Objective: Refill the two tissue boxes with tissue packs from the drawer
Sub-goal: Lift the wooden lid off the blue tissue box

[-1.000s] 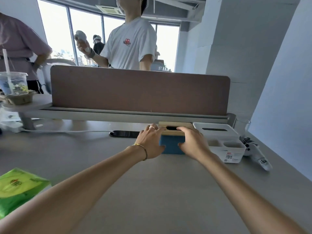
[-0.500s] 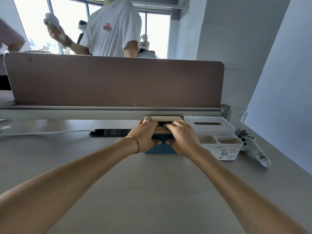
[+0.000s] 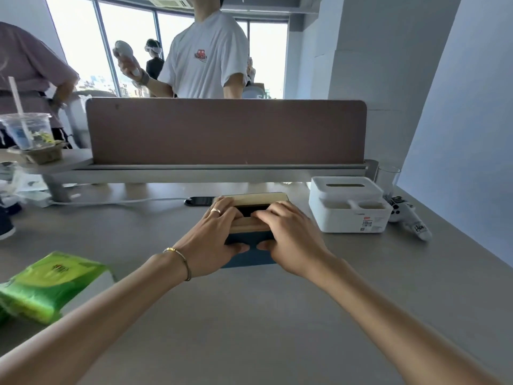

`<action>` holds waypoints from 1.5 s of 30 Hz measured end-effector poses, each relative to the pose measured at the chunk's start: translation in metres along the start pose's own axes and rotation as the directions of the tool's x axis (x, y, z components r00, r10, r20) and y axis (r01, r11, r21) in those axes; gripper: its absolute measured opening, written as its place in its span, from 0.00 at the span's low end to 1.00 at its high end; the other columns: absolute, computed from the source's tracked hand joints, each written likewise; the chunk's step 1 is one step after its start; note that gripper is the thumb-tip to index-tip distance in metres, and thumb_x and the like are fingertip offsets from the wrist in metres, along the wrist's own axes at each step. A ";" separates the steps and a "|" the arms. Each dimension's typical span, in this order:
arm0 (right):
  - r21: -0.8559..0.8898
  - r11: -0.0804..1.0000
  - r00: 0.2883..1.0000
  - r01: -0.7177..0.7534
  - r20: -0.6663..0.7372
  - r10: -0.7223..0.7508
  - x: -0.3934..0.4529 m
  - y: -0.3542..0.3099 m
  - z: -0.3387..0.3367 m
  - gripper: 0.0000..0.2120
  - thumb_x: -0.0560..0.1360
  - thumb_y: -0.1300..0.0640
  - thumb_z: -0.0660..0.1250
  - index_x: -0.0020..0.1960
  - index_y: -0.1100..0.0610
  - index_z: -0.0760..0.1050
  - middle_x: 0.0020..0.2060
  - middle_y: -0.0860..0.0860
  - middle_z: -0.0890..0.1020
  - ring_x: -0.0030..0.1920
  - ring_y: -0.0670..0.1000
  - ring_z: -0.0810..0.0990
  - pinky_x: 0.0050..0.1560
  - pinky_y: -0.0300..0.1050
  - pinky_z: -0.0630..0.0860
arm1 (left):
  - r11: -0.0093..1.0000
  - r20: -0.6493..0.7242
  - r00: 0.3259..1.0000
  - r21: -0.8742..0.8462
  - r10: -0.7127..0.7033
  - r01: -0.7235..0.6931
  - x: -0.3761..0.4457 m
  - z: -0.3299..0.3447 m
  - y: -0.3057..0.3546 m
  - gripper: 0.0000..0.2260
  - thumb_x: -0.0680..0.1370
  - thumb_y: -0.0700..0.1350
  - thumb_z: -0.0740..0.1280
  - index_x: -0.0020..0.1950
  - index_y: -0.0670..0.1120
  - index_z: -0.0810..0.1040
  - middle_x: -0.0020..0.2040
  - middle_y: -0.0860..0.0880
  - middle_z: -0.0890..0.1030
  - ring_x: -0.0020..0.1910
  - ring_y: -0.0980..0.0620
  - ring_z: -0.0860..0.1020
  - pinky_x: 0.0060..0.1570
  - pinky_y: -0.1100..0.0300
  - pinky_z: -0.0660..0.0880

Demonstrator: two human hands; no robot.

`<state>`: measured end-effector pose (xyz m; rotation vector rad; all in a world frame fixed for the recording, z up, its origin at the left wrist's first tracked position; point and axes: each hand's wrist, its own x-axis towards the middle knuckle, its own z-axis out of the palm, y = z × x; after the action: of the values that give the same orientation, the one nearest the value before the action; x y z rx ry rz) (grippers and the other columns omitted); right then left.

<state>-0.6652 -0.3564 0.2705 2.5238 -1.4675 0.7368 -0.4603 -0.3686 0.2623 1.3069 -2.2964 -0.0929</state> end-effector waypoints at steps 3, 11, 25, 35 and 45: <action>0.015 1.000 0.999 0.025 0.039 -0.026 -0.020 -0.024 -0.002 0.28 0.71 0.50 0.75 0.69 0.50 0.73 0.58 0.47 0.77 0.63 0.51 0.71 0.52 0.38 0.61 | 0.999 0.042 0.998 0.015 -0.038 0.037 -0.037 -0.009 0.007 0.22 0.72 0.56 0.75 0.59 0.50 0.72 0.72 0.53 0.62 0.64 0.52 0.70 0.61 0.62 0.68; 0.135 0.989 0.987 0.057 0.143 -0.076 -0.040 -0.043 0.014 0.31 0.65 0.47 0.78 0.66 0.49 0.76 0.48 0.46 0.74 0.58 0.51 0.68 0.56 0.46 0.72 | 0.990 0.148 0.981 0.074 -0.128 0.118 -0.069 -0.009 0.004 0.26 0.64 0.61 0.76 0.53 0.50 0.73 0.66 0.52 0.64 0.49 0.52 0.74 0.48 0.61 0.70; -0.063 0.991 0.955 0.117 0.283 -0.094 -0.023 -0.048 0.012 0.30 0.63 0.39 0.76 0.59 0.50 0.73 0.50 0.48 0.82 0.54 0.52 0.78 0.67 0.51 0.63 | 0.968 0.129 0.984 0.234 -0.120 0.087 -0.063 -0.014 0.014 0.25 0.65 0.61 0.78 0.52 0.48 0.76 0.67 0.51 0.62 0.43 0.53 0.69 0.44 0.60 0.68; 0.041 0.995 0.907 0.087 0.410 -0.096 -0.013 -0.052 -0.001 0.18 0.68 0.43 0.74 0.50 0.47 0.69 0.33 0.43 0.75 0.48 0.54 0.75 0.61 0.45 0.61 | 0.942 0.047 0.987 -0.296 -0.153 0.160 -0.080 0.007 -0.023 0.27 0.65 0.54 0.82 0.60 0.58 0.76 0.82 0.49 0.49 0.80 0.57 0.52 0.61 0.67 0.63; 0.009 0.991 0.917 0.130 0.380 -0.123 0.000 -0.052 0.011 0.19 0.62 0.38 0.75 0.41 0.49 0.72 0.31 0.45 0.77 0.35 0.50 0.74 0.49 0.44 0.70 | 0.929 -0.080 0.987 -0.355 -0.140 0.103 -0.083 0.016 -0.030 0.26 0.62 0.55 0.82 0.56 0.57 0.77 0.78 0.51 0.60 0.77 0.59 0.60 0.66 0.64 0.66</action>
<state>-0.6173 -0.3336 0.2676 2.8314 -1.3785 0.2167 -0.4089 -0.3196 0.2074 1.2321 -1.9956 -0.4454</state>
